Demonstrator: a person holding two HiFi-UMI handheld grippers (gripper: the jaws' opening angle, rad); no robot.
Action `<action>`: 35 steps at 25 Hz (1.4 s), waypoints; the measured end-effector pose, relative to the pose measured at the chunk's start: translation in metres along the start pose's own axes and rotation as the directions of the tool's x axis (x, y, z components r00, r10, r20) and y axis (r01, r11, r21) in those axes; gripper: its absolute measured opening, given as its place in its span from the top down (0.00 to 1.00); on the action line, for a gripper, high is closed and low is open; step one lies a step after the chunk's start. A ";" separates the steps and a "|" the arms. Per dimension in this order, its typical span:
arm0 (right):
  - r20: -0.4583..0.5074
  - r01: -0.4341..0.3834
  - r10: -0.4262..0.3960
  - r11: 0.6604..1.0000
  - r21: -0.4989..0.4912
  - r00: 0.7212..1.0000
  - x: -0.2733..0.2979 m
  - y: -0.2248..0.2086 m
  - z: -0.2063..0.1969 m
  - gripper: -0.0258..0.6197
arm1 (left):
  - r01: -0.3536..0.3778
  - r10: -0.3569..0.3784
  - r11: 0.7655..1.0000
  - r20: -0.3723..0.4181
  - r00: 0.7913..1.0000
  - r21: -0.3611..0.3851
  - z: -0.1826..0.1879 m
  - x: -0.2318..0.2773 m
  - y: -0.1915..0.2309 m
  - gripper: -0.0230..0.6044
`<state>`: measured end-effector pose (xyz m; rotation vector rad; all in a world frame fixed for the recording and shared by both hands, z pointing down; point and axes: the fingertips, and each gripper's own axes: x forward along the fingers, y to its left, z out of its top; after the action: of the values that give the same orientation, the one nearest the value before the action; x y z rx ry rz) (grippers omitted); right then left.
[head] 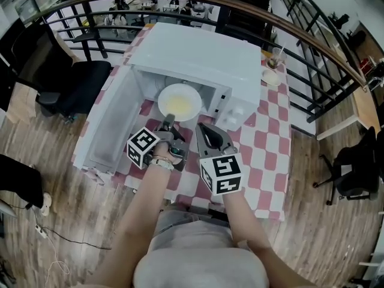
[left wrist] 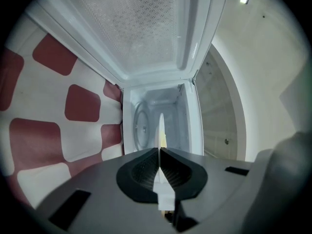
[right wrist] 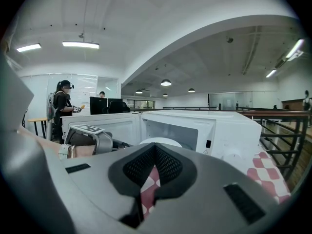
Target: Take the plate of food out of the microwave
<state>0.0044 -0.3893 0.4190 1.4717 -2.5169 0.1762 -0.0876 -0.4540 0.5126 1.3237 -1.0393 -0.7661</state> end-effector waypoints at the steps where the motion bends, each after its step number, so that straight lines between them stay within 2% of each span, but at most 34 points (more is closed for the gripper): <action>1: 0.002 -0.001 0.001 1.000 0.000 1.000 -0.002 0.000 0.001 0.92 | 0.003 -0.003 1.000 -0.004 1.000 0.000 -0.001 -0.003 -0.002 0.94; 19: 0.008 -0.010 0.010 1.000 0.000 1.000 -0.025 0.002 0.011 0.92 | 0.018 -0.018 1.000 -0.015 1.000 -0.013 -0.019 -0.037 -0.030 0.94; 27: 0.012 -0.023 0.023 0.999 -0.029 1.000 -0.032 0.005 0.017 0.92 | 0.018 -0.018 0.999 0.001 1.000 -0.033 -0.021 -0.050 -0.036 0.94; 35: 0.071 -0.030 0.032 0.999 -0.037 0.997 -0.046 0.007 0.040 0.92 | 0.052 -0.052 0.999 0.002 0.999 -0.002 -0.026 -0.066 -0.064 0.94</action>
<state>0.0144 -0.3558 0.3688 1.4504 -2.5858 0.0841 -0.0816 -0.3918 0.4403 1.3530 -1.0094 -0.8071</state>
